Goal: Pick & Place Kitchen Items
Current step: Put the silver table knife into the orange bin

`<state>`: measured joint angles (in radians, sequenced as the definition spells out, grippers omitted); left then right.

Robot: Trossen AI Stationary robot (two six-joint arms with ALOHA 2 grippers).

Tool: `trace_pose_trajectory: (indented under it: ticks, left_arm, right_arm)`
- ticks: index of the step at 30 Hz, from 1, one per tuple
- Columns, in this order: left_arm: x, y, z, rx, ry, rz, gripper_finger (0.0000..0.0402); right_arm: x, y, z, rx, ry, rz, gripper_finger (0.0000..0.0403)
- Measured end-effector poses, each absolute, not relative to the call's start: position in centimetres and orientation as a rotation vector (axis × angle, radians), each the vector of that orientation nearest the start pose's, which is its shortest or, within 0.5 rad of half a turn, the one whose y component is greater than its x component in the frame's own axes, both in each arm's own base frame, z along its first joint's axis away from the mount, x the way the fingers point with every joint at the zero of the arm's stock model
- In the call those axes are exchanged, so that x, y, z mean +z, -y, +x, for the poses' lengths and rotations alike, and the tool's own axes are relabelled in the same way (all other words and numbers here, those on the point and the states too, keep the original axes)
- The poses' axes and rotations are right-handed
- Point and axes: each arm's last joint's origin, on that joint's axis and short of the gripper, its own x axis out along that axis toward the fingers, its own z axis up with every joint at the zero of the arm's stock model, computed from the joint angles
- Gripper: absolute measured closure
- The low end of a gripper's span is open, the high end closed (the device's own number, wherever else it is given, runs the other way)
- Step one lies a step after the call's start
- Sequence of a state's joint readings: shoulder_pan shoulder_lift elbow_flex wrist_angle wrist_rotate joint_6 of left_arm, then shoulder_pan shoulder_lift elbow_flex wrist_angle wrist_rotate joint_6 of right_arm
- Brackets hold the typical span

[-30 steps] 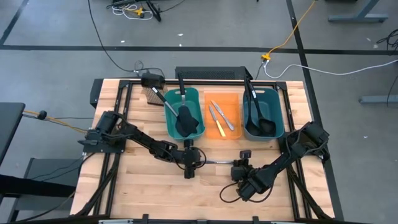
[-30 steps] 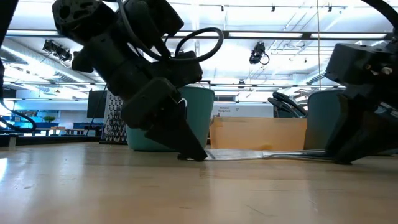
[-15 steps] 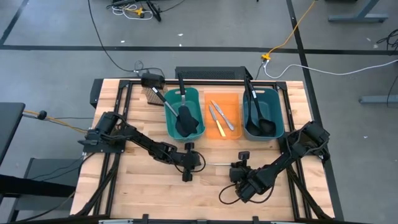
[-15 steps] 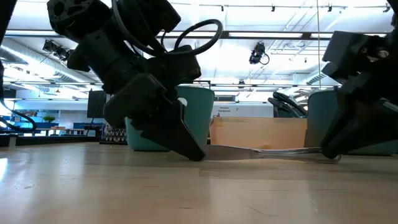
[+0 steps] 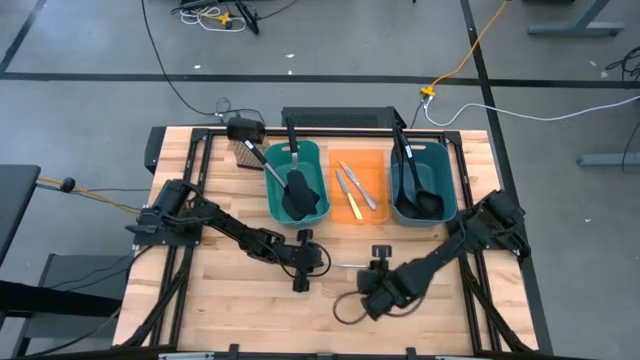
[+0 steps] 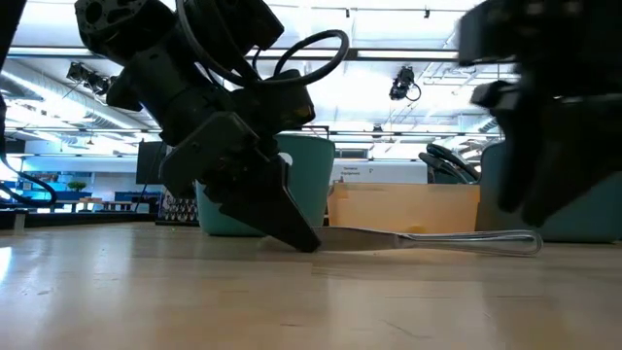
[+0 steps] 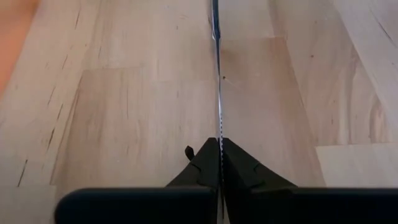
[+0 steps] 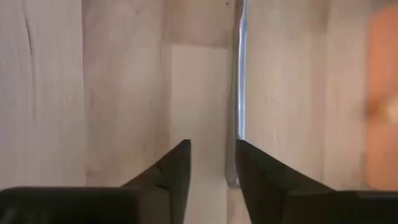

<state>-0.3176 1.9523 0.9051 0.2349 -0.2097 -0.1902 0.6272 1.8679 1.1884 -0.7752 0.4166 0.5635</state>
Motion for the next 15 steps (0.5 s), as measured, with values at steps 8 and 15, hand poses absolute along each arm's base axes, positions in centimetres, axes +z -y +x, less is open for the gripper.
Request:
trace_pose_trajectory:
  ticks: [8, 15]
  left_arm:
    - [9.6, 10.6, 34.3, -0.028, -0.79, 0.034, 0.0396]
    - [9.6, 10.6, 34.3, -0.033, -0.79, 0.051, 0.0393]
  right_arm:
    - [16.2, -16.6, 30.1, -0.104, -1.309, -0.125, 0.0214]
    - [15.0, -14.8, 29.9, -0.13, -1.367, -0.116, 0.0224]
